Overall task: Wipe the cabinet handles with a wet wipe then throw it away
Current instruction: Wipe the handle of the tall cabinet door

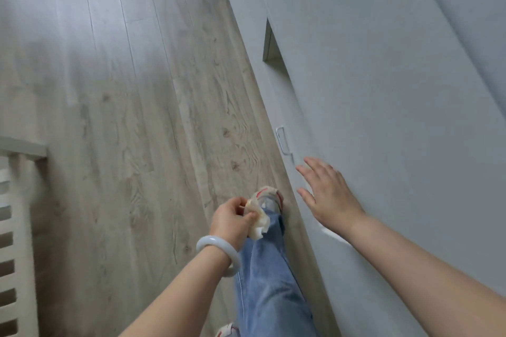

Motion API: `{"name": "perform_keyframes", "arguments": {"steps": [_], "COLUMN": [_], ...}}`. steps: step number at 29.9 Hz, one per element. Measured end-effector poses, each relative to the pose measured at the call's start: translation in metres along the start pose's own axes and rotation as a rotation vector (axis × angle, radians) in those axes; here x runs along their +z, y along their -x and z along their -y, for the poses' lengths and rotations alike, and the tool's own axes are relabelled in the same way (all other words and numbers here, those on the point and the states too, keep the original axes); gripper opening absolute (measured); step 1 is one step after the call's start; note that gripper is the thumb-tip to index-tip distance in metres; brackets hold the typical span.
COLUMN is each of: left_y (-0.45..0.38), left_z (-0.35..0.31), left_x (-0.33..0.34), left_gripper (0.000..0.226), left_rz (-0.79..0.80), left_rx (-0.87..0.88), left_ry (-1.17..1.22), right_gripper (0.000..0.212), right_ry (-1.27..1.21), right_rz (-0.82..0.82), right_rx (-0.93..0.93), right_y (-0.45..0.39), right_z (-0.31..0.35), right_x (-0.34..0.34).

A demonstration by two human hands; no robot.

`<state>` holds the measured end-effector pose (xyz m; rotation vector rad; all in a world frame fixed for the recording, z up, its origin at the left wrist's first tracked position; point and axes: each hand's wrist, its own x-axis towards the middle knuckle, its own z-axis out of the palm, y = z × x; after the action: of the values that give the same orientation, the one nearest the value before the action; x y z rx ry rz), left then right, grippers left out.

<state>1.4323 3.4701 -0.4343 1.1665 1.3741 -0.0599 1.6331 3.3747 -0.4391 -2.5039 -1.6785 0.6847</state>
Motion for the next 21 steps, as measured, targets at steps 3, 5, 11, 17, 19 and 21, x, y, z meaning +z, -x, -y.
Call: {"name": "perform_keyframes", "arguments": {"steps": [3,5,11,17,19,21], "left_y": [-0.049,-0.085,-0.169,-0.235,-0.250,-0.264], "left_z": [-0.044,-0.066,-0.096,-0.091,-0.088,-0.086], "left_x": [0.004,0.006,0.018,0.046,0.060,0.072], "left_gripper": [0.012,0.014,0.016,0.009,0.009,0.008], "left_rz": [0.005,0.004,0.000,-0.034,-0.056,-0.080], "left_rx": [-0.014,-0.023,-0.099,-0.179,-0.198,-0.211], "left_ry": [-0.027,-0.055,-0.102,-0.222,-0.247,-0.255], "right_gripper": [0.060,0.064,0.070,0.062,0.061,0.060], "right_ry": [0.128,0.178,0.216,0.195,0.173,0.129], "right_rz": [-0.011,-0.016,-0.113,-0.191,-0.202,-0.216], "right_rx": [-0.057,-0.076,-0.107,-0.138,-0.127,-0.115], "right_y": [-0.071,-0.112,-0.170,-0.175,-0.176,-0.175], "right_z": [-0.028,-0.046,-0.058,-0.060,-0.061,-0.062], "right_x": [-0.027,-0.041,-0.044,-0.038,-0.038,-0.037]}}
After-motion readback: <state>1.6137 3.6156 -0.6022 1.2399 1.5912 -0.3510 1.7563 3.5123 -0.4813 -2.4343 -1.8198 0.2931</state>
